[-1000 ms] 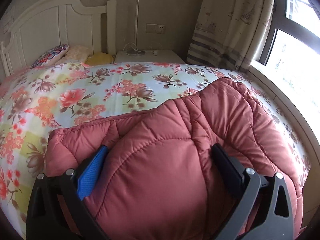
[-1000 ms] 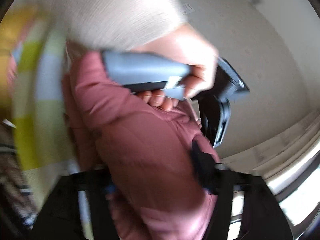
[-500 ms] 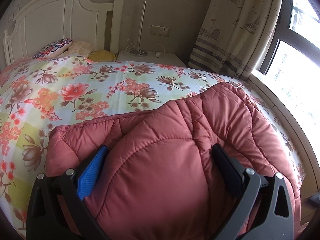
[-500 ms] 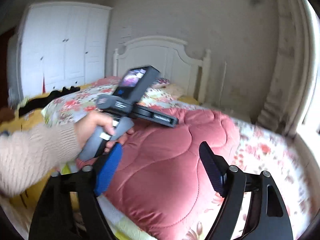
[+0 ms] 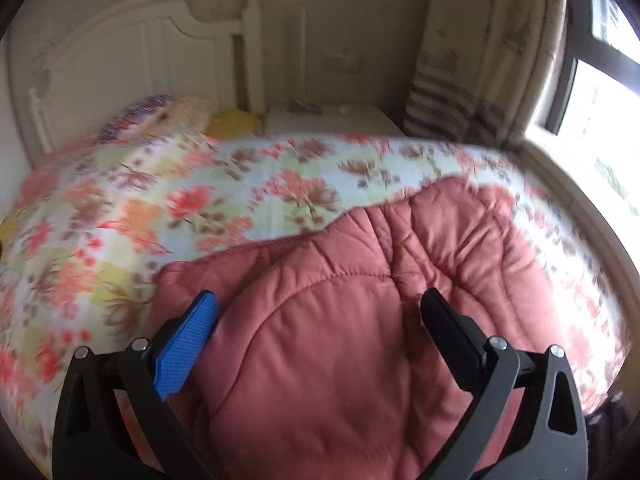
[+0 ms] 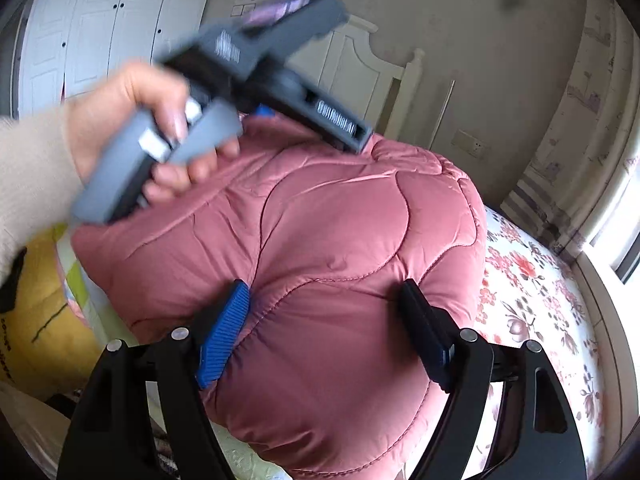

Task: Fold large clothes

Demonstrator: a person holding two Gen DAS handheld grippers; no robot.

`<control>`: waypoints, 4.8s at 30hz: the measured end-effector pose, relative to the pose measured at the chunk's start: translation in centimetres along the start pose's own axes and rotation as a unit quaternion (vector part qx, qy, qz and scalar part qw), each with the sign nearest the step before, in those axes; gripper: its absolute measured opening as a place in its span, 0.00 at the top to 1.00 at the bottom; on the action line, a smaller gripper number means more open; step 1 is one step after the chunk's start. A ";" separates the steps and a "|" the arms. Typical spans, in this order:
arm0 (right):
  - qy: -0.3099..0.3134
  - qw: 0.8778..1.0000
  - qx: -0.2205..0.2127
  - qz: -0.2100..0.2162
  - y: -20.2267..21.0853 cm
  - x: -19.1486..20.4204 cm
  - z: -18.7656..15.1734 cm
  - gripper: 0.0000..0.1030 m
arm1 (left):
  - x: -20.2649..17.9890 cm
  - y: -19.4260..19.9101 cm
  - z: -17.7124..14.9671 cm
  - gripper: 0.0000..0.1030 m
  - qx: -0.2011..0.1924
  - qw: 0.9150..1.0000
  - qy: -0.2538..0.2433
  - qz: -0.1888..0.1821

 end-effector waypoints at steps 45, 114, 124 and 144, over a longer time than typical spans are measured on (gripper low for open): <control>0.020 1.000 0.000 -0.007 -0.5 0.0 0.2 0.23 | 2.5 -0.9 -4.5 0.02 -0.048 0.994 0.081 -0.057; -0.058 0.977 0.165 0.120 -17.5 -8.9 16.2 0.56 | 9.0 1.7 -6.9 0.02 -0.110 0.961 0.248 -0.053; -0.046 0.967 0.212 0.131 -21.5 -4.7 14.4 0.54 | 11.5 -0.1 -8.2 0.02 -0.058 0.947 0.310 -0.064; -0.042 0.988 0.086 0.121 -7.7 -6.1 11.4 0.41 | 10.2 -1.5 -7.4 0.02 0.000 0.972 0.235 0.018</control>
Point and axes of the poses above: each gripper's, at about its wrist camera, not at the fingertips, and y roughly against the way its jaws point, x to its left, z to its top, the point moved 7 cm from there along -y, roughly the way its jaws point, and after that the axes turned 2 degrees about y, right-handed, at the moved point
